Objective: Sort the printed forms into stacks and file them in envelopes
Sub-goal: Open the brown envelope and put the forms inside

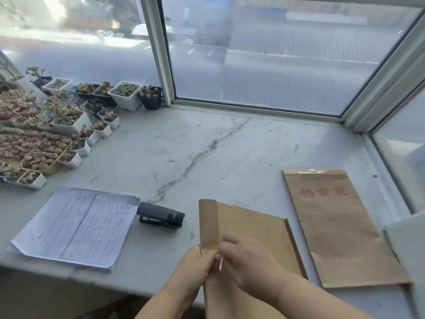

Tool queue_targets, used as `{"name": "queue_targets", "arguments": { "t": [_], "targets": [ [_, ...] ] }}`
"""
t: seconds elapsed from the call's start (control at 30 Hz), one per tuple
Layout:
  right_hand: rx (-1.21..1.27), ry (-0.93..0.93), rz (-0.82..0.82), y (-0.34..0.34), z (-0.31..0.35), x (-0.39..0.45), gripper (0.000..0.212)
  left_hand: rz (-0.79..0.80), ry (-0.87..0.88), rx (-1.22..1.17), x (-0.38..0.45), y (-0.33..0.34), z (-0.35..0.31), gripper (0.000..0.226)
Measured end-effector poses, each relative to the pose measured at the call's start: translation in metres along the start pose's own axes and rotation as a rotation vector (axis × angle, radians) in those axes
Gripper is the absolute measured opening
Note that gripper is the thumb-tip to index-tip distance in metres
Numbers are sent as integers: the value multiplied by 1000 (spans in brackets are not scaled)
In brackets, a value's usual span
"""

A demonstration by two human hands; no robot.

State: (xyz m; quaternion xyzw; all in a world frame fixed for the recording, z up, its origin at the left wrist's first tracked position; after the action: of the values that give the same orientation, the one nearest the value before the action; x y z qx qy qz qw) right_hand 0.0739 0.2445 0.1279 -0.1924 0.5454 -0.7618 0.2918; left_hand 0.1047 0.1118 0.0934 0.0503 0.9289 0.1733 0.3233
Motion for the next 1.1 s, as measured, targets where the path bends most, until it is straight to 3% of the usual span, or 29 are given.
{"name": "queue_targets", "arguments": {
  "t": [0.07,0.23,0.37,0.43,0.5,0.6,0.77,0.87,0.93,1.0,1.1],
  "targets": [
    [154,223,60,-7,-22,17,28,12,16,3,-5,2,-11,30],
    [282,579,9,-6,-61,22,34,-10,44,81,-10,2,-46,11],
    [284,834,-18,6,-59,-16,30,-54,54,-12,-4,-1,-71,19],
    [260,874,-32,6,-47,-44,25,-104,62,-115,-1,-3,-88,12],
    [333,866,-183,0,-27,-69,21,-152,68,-200,2,-5,-103,6],
    [483,787,-410,-12,-5,-79,36,-180,78,-256,4,-3,-120,9],
    [467,750,-532,-22,-13,-64,42,-72,78,-241,1,9,-137,23],
    [437,757,-613,-33,-33,-44,50,50,87,-359,-1,17,-152,24],
    [435,756,-728,-41,-57,-24,44,65,137,-443,3,13,-161,29],
    [547,802,-705,-42,-87,0,29,-21,188,-381,11,4,-157,29],
    [859,897,-466,-15,-135,29,15,-188,125,-226,17,-4,-123,17]
  ]
}}
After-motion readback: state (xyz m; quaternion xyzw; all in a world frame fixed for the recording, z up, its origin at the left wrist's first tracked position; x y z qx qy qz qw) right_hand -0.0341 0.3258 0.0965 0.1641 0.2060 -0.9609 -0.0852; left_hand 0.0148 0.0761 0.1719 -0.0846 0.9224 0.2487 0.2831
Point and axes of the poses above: each hand's wrist, its own x-axis towards the middle knuckle, its own y-axis out of the palm, z = x × y, the point moved 2 cm from there along x, towards the middle knuckle, and after that the axes turned 13 degrees about -x, right-handed, at the moved point
